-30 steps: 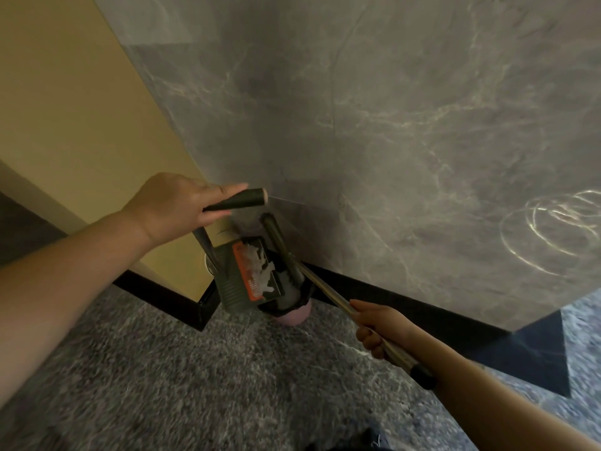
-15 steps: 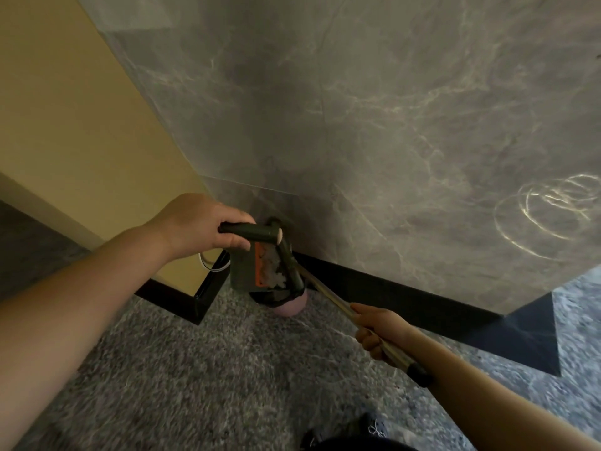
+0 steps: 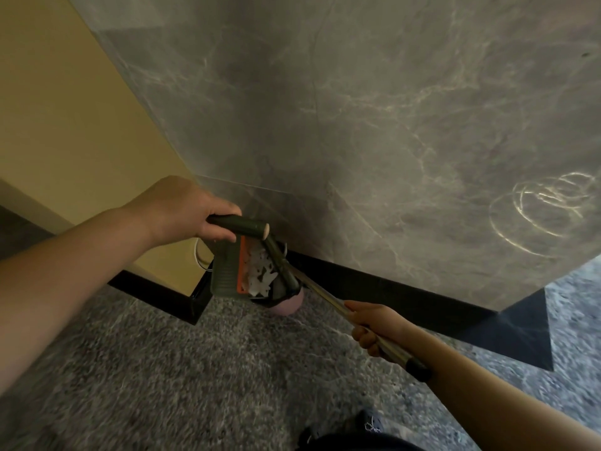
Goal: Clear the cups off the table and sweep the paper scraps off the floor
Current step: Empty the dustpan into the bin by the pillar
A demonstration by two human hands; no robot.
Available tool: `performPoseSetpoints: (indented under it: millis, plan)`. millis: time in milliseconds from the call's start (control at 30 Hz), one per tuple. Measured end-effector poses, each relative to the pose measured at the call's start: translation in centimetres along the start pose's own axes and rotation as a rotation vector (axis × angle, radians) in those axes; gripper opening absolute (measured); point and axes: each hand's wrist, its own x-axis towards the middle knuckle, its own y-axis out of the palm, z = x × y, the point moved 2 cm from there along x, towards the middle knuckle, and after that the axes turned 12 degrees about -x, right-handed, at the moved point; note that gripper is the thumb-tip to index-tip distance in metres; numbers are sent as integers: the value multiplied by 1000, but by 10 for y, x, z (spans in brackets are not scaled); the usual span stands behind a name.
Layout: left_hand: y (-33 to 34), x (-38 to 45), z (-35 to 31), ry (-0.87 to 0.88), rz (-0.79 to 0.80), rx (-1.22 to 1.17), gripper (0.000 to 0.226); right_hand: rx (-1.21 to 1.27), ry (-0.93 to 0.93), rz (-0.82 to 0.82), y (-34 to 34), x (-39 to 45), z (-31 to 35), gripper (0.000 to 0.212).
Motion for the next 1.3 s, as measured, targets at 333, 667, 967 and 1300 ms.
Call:
performPoseSetpoints:
  millis: [333,667,967,1300]
  plan:
    - [-2,19,-13,-19,136,108,39,46,-12,0,-9,1,1,41]
    - [-14,24,-9,-73,61,51,35,23,-2,-38,-15,3,1,45]
    - [-20,38,-22,-69,56,118,40,43,-6,-17,-18,1,-6,40]
    - [-10,45,-31,-69,86,129,39,40,-1,-5,-19,2,-14,34]
